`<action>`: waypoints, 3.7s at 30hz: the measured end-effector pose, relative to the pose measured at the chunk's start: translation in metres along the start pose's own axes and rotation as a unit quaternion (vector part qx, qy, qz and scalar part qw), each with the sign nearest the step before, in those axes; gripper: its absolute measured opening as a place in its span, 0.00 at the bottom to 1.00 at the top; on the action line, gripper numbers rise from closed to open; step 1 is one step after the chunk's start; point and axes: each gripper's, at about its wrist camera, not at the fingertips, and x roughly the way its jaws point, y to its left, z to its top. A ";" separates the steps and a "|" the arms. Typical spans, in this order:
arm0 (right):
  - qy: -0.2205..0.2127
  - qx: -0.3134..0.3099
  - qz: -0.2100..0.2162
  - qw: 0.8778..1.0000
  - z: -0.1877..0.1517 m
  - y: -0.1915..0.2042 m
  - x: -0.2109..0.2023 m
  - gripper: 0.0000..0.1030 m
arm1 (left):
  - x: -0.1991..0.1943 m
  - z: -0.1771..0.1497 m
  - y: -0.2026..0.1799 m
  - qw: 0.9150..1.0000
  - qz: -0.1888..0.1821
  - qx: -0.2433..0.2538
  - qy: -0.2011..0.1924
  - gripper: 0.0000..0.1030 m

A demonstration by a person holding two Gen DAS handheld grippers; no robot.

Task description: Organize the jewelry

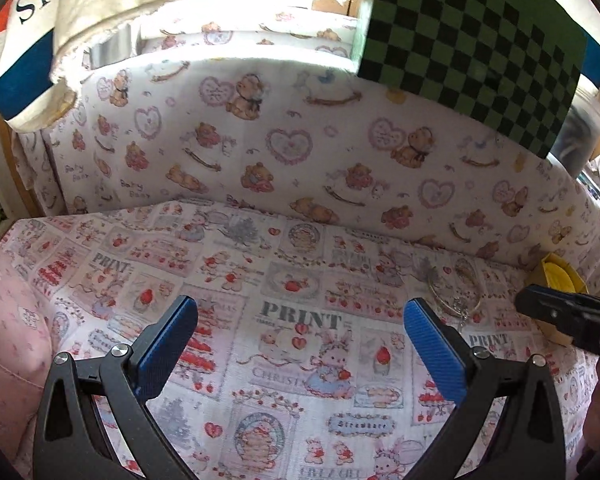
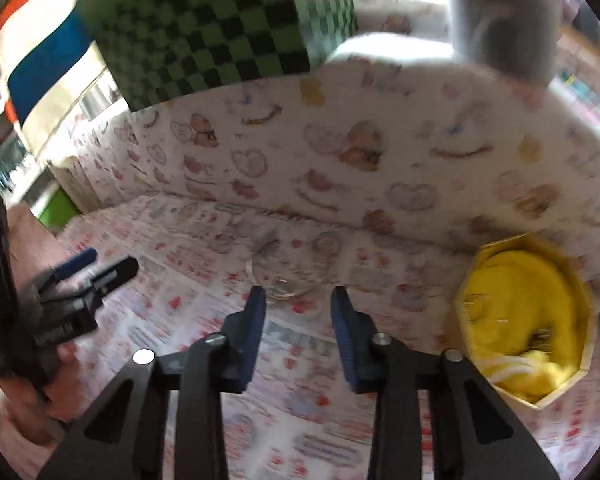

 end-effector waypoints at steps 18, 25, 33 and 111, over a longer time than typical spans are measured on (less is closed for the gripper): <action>0.069 -0.014 -0.032 0.997 0.011 0.016 0.058 0.09 | 0.010 -0.002 0.012 0.999 -0.019 -0.026 0.020 0.99; 0.062 -0.025 -0.031 0.997 0.011 0.021 0.060 0.03 | -0.002 0.003 0.009 1.000 -0.017 -0.024 -0.007 0.99; -0.006 -0.028 -0.017 0.999 0.010 0.028 0.003 0.03 | -0.008 0.003 0.005 1.000 -0.002 -0.011 -0.021 0.99; -0.273 0.036 -0.096 0.957 -0.100 -0.067 -0.137 0.03 | 0.011 0.000 -0.129 0.985 -0.088 0.132 -0.072 0.62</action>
